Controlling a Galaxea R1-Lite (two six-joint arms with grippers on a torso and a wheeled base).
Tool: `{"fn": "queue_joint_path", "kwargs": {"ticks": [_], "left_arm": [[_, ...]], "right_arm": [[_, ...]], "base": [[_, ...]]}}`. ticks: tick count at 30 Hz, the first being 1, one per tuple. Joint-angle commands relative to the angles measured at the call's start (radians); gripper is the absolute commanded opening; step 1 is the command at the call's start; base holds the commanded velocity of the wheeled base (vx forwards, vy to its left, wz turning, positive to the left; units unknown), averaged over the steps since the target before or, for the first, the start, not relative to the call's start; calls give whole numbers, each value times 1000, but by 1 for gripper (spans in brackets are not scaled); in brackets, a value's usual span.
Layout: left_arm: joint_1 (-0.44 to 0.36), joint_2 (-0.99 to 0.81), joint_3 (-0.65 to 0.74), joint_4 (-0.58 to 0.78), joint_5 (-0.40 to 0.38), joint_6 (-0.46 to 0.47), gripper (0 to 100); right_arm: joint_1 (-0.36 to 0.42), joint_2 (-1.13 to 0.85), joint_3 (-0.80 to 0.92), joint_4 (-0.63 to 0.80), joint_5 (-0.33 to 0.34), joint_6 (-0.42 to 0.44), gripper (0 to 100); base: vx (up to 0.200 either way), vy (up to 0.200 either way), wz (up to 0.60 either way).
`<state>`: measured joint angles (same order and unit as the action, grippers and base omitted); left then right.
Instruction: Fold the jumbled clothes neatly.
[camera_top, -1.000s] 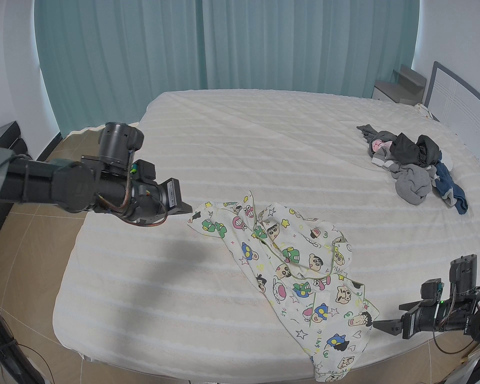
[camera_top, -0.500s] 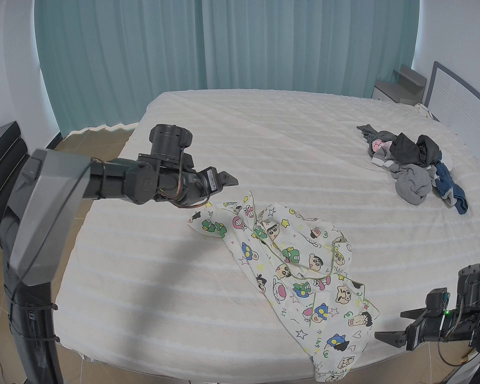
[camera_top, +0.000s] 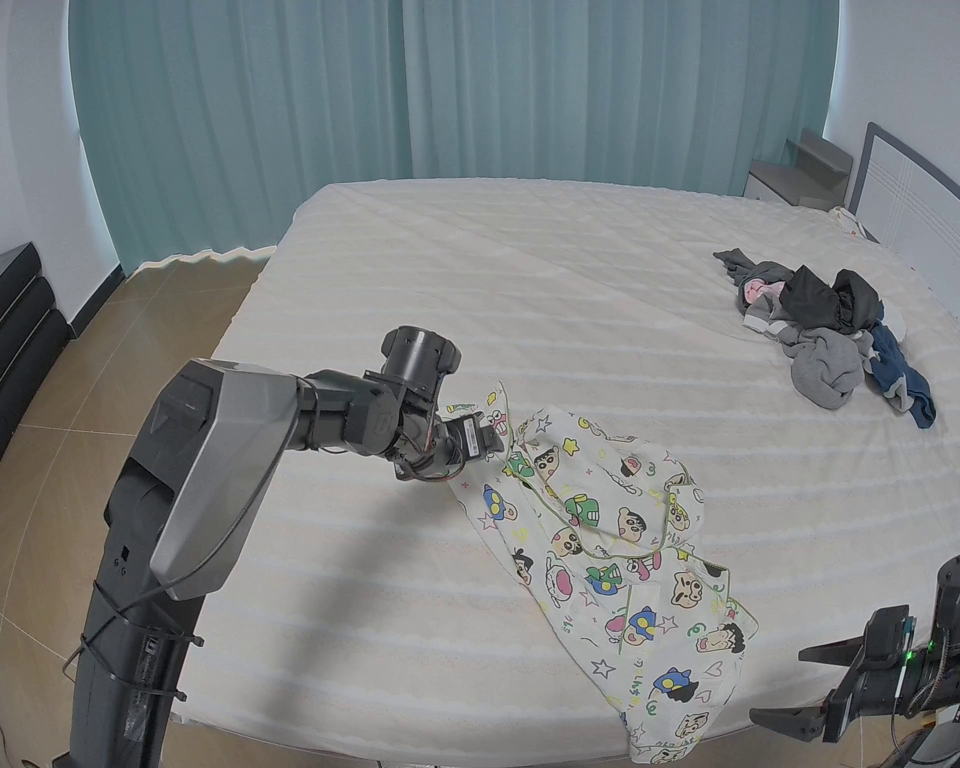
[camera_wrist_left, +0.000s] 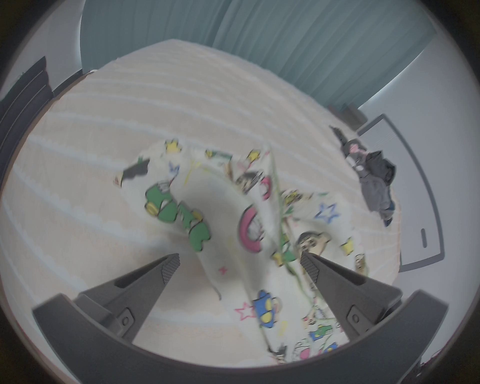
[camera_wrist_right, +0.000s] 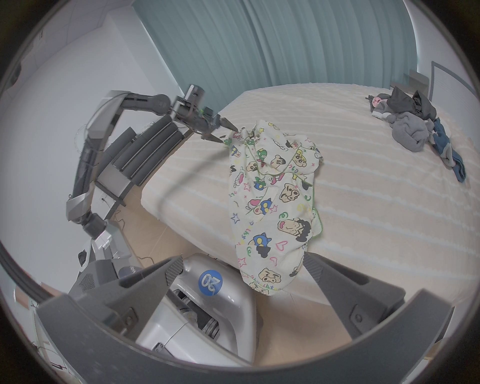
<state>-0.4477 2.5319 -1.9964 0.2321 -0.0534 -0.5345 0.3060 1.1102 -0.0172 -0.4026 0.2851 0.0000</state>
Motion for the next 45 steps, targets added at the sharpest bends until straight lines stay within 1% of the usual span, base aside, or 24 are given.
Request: {"fn": "queue_joint_path", "kwargs": {"ticks": [1,6,14,16,17,18,20,22,24,25,26,27,30,42,44,45], "left_arm": [[20,88,-4,35,17,5,100],[41,77,-4,35,14,-2,100],[50,93,-4,-30,3,-12,100],[49,96,-4,-70,12,-41,100],[49,96,-4,-71,14,-44,100],[50,90,-4,-80,18,-71,100],[53,85,-4,-82,23,-93,100],[56,82,-4,-83,33,-104,100],[69,80,-4,-86,83,-122,100],[70,82,-4,-91,93,-128,100],[72,82,-4,-93,95,-130,100],[76,82,-4,-119,98,-163,100],[76,87,-4,-172,89,-217,100],[67,171,-4,-180,101,-223,100],[69,186,-4,-180,104,-236,100],[69,192,-4,-180,104,-257,100]], "right_arm": [[33,-171,13,77,2,0,100],[33,-190,11,110,3,2,100],[33,-187,13,111,3,2,100],[28,-190,14,111,3,2,100],[28,-190,14,111,3,2,100],[28,-188,14,111,3,2,100],[28,-187,14,111,3,2,100],[28,-184,14,111,5,2,100],[30,-181,13,111,5,2,100],[30,-181,13,111,5,2,100],[30,-181,13,111,5,2,100],[30,-182,13,111,5,2,100],[30,-184,17,113,5,2,100],[32,-184,17,122,5,2,100],[32,-185,17,123,6,2,100],[32,-185,17,123,6,3,100]], "base": [[0,0,0],[0,0,0],[0,0,0],[0,0,0],[0,0,0],[0,0,0],[0,0,0],[0,0,0],[0,0,0],[0,0,0],[0,0,0],[0,0,0],[0,0,0],[0,0,0],[0,0,0],[0,0,0]]}}
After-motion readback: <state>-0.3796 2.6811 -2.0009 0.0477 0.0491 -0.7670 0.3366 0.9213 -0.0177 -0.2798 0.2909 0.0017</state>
